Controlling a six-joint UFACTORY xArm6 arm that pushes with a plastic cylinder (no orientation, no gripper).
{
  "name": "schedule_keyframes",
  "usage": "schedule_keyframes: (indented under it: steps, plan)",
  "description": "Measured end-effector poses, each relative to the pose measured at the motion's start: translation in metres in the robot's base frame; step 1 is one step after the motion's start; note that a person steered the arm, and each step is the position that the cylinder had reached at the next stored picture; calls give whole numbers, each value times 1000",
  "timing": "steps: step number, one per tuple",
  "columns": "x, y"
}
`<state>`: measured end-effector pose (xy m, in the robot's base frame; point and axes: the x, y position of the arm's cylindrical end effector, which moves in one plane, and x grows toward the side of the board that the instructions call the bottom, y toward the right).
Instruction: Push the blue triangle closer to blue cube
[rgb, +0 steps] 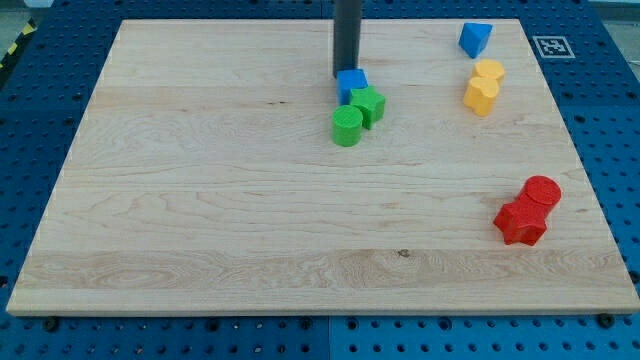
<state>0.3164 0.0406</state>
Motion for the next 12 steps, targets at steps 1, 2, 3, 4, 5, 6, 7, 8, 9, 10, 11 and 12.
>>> schedule_keyframes:
  steps: [1, 2, 3, 4, 5, 6, 7, 8, 9, 10, 11, 12]
  plan:
    - [15, 24]
    - [-20, 29]
    - [-96, 29]
    - [-124, 43]
    - [-124, 93]
    - [-125, 191]
    - [-111, 238]
    - [-80, 230]
    - [-77, 192]
    - [-88, 146]
    - [-89, 125]
    - [-89, 111]
